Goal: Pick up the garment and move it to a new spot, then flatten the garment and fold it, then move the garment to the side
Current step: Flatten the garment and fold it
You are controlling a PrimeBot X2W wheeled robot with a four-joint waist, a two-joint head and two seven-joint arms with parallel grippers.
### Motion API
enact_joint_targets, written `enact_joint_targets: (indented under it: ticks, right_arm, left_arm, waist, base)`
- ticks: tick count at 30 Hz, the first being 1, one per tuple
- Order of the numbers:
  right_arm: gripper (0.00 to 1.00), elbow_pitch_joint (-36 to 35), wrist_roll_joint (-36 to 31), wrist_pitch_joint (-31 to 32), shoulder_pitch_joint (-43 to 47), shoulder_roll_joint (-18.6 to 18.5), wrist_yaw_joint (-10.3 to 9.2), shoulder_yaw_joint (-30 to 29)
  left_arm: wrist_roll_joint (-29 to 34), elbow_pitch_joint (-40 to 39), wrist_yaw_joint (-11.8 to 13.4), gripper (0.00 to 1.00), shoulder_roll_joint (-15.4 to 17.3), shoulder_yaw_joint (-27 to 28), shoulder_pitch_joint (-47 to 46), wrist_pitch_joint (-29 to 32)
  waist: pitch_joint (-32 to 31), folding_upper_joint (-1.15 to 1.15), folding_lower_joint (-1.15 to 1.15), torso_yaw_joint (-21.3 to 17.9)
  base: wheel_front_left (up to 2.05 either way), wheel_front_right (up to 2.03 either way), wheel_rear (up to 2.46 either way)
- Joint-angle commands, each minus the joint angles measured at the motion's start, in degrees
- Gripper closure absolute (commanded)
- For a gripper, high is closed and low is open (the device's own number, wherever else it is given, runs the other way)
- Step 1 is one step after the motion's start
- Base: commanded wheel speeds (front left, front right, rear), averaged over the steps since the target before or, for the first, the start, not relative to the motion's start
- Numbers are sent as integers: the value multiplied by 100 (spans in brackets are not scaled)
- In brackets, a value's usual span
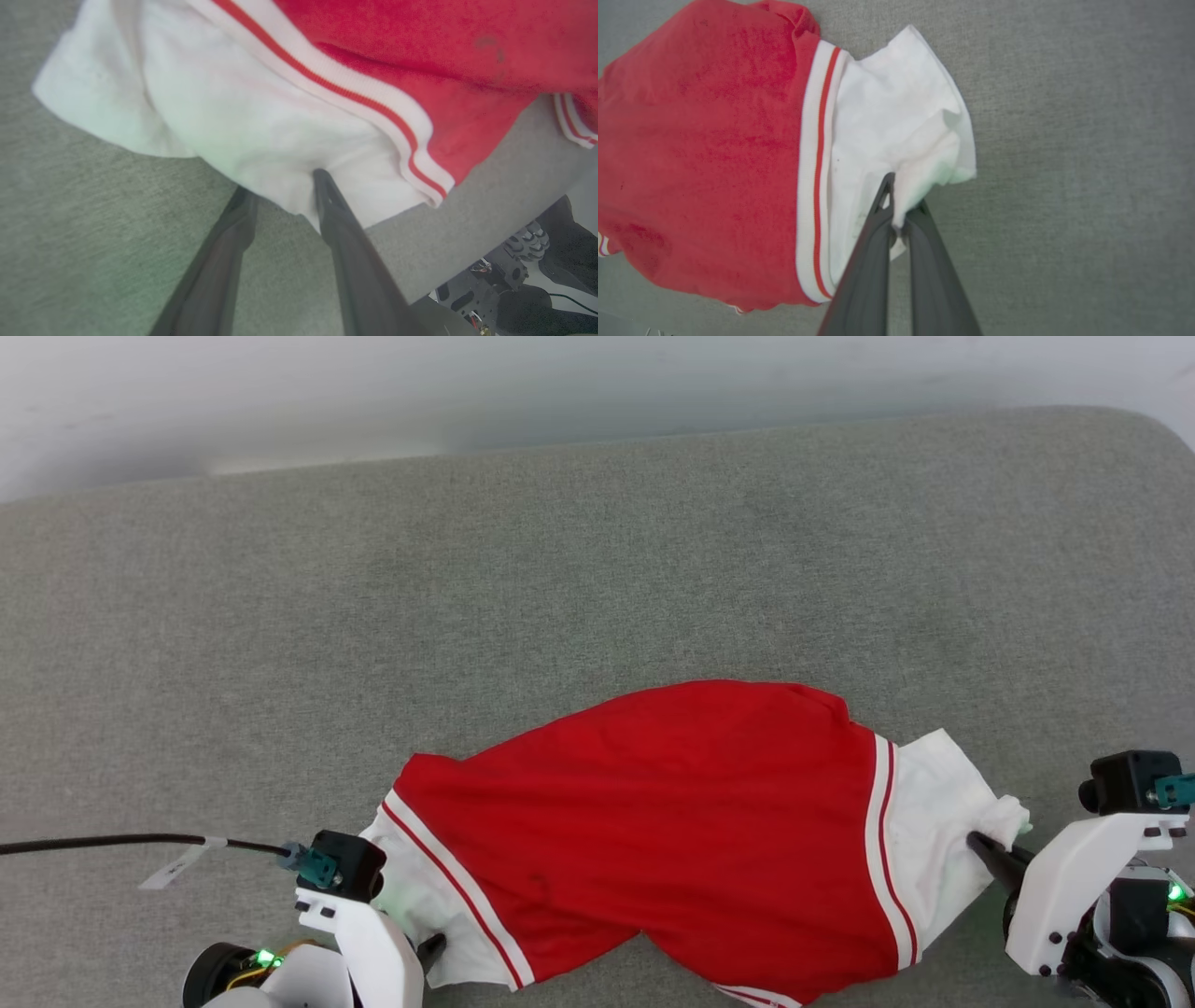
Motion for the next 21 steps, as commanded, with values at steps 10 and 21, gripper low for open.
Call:
enact_joint_targets:
  ticks: [10,21]
  right_arm:
    - [100,-207,71,-416,-345,-204,-2,49]
    - [100,329,-7,-456,-2246,-504,-2,445]
  left_arm:
    - [190,71,323,100,84,588,-210,-851]
    - [401,-48,503,100,207,1417,-1530,-1312]
  waist:
    - [-432,0,0,83]
    - [-521,0,0,144]
  base:
    - [0,0,0]
    - [0,0,0]
